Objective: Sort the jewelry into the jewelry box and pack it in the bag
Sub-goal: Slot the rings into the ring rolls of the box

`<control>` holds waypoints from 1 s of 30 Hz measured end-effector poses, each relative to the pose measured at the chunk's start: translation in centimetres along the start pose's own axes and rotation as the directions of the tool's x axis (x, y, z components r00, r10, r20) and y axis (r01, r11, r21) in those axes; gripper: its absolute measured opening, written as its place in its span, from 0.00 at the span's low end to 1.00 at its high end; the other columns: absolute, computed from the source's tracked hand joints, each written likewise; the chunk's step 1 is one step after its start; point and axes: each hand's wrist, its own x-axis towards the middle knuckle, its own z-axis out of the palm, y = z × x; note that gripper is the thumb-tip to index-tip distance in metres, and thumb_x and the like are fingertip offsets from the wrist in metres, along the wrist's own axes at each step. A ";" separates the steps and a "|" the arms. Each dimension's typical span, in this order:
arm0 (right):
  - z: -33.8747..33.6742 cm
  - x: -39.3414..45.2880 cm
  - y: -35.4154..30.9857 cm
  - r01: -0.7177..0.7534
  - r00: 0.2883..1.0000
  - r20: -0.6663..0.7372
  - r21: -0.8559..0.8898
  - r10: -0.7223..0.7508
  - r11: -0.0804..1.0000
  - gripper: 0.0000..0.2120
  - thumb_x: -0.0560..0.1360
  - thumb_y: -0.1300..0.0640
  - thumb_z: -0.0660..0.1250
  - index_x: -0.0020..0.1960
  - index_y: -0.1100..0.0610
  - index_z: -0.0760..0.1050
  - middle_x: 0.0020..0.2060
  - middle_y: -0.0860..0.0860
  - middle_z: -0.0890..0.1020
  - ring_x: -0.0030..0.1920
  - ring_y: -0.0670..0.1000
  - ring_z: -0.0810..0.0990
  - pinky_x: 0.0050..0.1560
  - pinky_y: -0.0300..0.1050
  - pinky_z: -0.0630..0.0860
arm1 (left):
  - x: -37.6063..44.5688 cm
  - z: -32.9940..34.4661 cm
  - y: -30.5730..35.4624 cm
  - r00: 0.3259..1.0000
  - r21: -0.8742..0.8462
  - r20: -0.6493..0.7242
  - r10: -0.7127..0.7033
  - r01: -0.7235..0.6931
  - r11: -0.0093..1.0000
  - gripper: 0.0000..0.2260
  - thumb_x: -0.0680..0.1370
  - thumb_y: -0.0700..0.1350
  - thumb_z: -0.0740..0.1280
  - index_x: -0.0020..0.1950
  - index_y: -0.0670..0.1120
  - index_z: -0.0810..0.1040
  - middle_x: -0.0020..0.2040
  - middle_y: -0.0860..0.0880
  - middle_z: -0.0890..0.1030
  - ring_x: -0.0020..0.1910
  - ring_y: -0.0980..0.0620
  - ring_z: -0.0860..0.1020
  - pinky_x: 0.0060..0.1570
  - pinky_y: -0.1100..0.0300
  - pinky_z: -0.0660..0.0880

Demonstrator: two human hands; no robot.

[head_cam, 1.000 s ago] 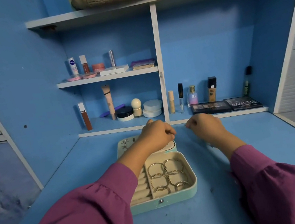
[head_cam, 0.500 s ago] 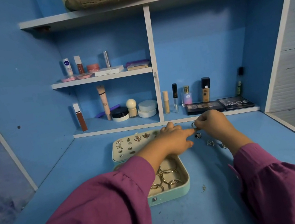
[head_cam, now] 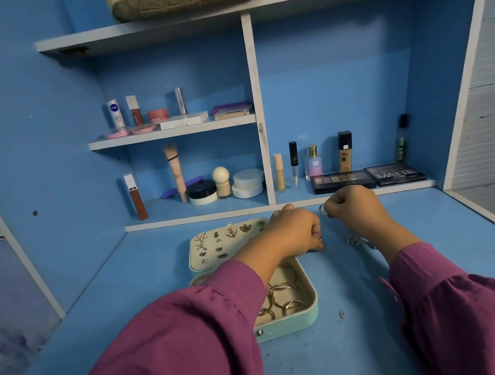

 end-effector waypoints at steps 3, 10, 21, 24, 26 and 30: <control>0.2 -0.3 -0.6 0.056 0.998 -0.011 0.014 -0.056 0.998 0.09 0.72 0.60 0.67 0.34 0.63 0.74 0.29 0.55 0.74 0.32 0.50 0.67 0.33 0.42 0.64 | -1.0 -1.4 -0.3 0.999 -0.090 -0.008 -0.051 0.050 0.995 0.05 0.74 0.48 0.71 0.43 0.48 0.79 0.47 0.49 0.81 0.50 0.50 0.75 0.47 0.59 0.71; 1.0 -1.7 -2.8 0.135 0.990 0.016 0.110 -0.138 0.985 0.05 0.73 0.58 0.68 0.39 0.57 0.77 0.31 0.47 0.76 0.32 0.45 0.73 0.26 0.34 0.66 | -5.1 -4.0 -5.2 0.977 -0.271 -0.137 -0.160 0.119 0.955 0.04 0.73 0.46 0.70 0.41 0.46 0.78 0.40 0.51 0.81 0.39 0.52 0.77 0.45 0.57 0.75; 6.1 -3.7 -5.9 -0.040 0.985 0.170 0.378 -0.027 0.925 0.10 0.76 0.57 0.65 0.37 0.59 0.78 0.33 0.51 0.79 0.32 0.47 0.73 0.34 0.40 0.70 | -11.1 -1.5 -11.1 0.839 -0.649 -0.404 -0.364 0.017 0.760 0.06 0.76 0.38 0.68 0.40 0.47 0.78 0.39 0.50 0.81 0.38 0.56 0.76 0.40 0.71 0.73; 6.5 -3.8 -5.9 -0.068 0.991 0.130 0.387 0.018 0.919 0.11 0.76 0.57 0.64 0.36 0.59 0.77 0.29 0.51 0.77 0.30 0.48 0.72 0.33 0.41 0.69 | -10.7 -1.3 -10.9 0.810 -0.698 -0.450 -0.377 -0.056 0.714 0.07 0.77 0.37 0.66 0.40 0.45 0.78 0.39 0.49 0.81 0.39 0.58 0.78 0.43 0.69 0.74; 6.5 -3.9 -6.0 -0.063 0.995 0.098 0.395 0.027 0.917 0.12 0.75 0.58 0.64 0.35 0.60 0.76 0.28 0.51 0.76 0.29 0.49 0.71 0.32 0.41 0.68 | -10.3 -1.2 -11.0 0.804 -0.716 -0.445 -0.395 -0.054 0.696 0.07 0.77 0.36 0.65 0.40 0.45 0.77 0.37 0.50 0.81 0.35 0.62 0.77 0.39 0.71 0.72; 6.7 -3.8 -6.0 -0.063 0.997 0.069 0.447 0.036 0.892 0.11 0.75 0.59 0.63 0.43 0.65 0.80 0.35 0.55 0.80 0.35 0.50 0.74 0.38 0.44 0.72 | -9.5 -1.4 -11.1 0.789 -0.733 -0.438 -0.431 -0.035 0.679 0.08 0.77 0.35 0.65 0.40 0.44 0.77 0.36 0.50 0.81 0.32 0.59 0.74 0.34 0.72 0.70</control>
